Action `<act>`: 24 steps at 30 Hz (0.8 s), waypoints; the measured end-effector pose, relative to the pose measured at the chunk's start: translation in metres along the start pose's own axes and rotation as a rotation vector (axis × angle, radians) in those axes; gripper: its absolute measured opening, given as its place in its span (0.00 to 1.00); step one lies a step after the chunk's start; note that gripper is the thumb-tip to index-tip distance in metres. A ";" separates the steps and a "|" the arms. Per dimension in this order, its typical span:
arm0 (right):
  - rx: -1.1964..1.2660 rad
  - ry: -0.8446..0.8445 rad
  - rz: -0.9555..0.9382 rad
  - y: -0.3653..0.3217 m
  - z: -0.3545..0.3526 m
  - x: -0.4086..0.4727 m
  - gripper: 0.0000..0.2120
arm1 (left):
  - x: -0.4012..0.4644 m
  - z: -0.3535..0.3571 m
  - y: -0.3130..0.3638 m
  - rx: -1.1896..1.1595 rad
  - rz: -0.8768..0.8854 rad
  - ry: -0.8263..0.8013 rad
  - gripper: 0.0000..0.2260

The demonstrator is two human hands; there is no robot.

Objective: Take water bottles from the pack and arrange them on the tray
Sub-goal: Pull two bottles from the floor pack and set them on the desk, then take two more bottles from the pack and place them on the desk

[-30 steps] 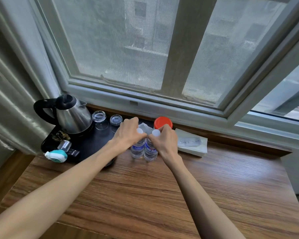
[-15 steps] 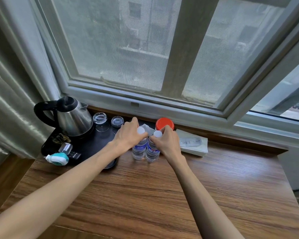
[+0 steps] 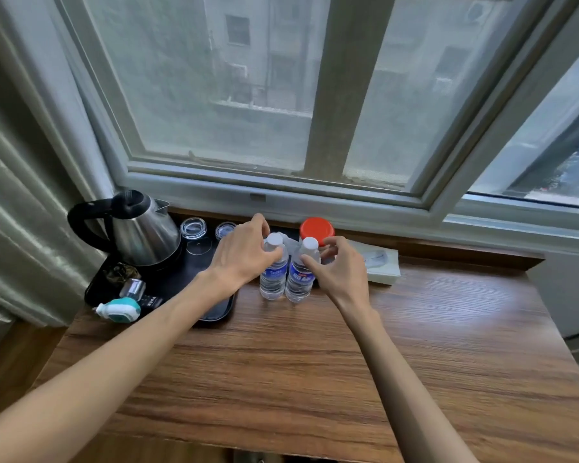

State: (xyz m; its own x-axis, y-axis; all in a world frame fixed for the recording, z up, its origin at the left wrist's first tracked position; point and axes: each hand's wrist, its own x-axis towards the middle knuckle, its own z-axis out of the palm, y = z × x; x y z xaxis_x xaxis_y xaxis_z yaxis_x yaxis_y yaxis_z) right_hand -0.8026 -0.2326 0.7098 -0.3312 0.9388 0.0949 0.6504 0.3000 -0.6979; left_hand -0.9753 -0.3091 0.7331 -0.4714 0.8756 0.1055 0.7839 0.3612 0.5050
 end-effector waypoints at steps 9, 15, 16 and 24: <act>0.025 0.086 -0.006 0.027 -0.067 -0.027 0.25 | -0.025 0.000 0.065 -0.070 0.178 0.016 0.14; 0.018 0.075 0.037 0.079 -0.134 -0.060 0.26 | -0.046 0.029 0.129 -0.046 0.250 -0.160 0.18; 0.000 0.050 0.040 0.090 -0.149 -0.068 0.27 | -0.051 0.037 0.142 -0.046 0.269 -0.196 0.20; -0.126 -0.109 0.152 0.195 -0.242 -0.149 0.39 | -0.104 0.115 0.247 0.032 0.486 -0.486 0.30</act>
State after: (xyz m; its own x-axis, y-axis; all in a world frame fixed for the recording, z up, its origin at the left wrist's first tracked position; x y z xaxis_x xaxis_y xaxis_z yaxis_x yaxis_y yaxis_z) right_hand -0.4604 -0.2731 0.7312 -0.2904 0.9529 -0.0873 0.7764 0.1813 -0.6037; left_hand -0.6865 -0.2738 0.7479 0.1658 0.9824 -0.0862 0.8758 -0.1065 0.4708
